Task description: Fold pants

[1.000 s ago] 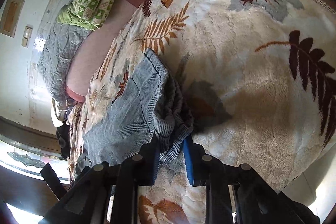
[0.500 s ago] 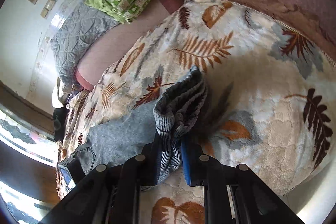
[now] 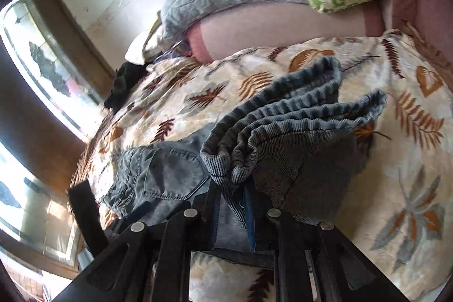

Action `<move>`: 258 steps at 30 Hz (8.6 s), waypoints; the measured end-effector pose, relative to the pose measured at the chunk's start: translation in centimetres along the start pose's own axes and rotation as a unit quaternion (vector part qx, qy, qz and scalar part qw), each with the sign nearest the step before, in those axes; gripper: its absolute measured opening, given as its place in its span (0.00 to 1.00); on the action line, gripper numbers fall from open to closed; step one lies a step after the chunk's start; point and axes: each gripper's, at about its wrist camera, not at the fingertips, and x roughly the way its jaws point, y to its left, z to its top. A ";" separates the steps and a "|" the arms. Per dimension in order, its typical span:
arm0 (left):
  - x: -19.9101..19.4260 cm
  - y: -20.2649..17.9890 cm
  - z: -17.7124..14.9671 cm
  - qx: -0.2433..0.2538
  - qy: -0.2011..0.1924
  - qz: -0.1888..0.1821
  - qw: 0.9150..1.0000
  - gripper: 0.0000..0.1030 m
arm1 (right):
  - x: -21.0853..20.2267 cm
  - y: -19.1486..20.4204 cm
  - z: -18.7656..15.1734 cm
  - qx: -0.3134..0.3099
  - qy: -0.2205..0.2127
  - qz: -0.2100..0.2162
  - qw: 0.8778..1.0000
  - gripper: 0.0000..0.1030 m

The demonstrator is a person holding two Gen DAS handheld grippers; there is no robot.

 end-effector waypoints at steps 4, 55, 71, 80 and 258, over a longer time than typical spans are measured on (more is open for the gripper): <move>-1.9 6.1 1.2 -0.056 -0.016 0.038 0.998 0.98 | 6.3 3.9 -2.2 -0.036 0.054 0.012 0.998 0.16; 5.4 -2.4 0.7 0.089 0.108 -0.002 0.990 0.98 | 5.8 -14.9 -7.8 0.288 0.128 0.137 0.939 0.73; 4.0 -3.8 0.8 0.097 0.125 -0.018 0.987 0.98 | 5.4 -11.4 -6.0 0.069 0.186 0.004 0.980 0.14; 5.9 -6.2 -1.2 0.188 0.142 0.031 0.971 0.98 | 2.5 -14.6 -4.4 0.124 0.148 0.063 0.979 0.41; 2.6 21.8 0.2 -0.313 0.007 -0.140 0.939 0.44 | 17.3 6.4 -0.8 0.126 0.160 0.190 0.960 0.80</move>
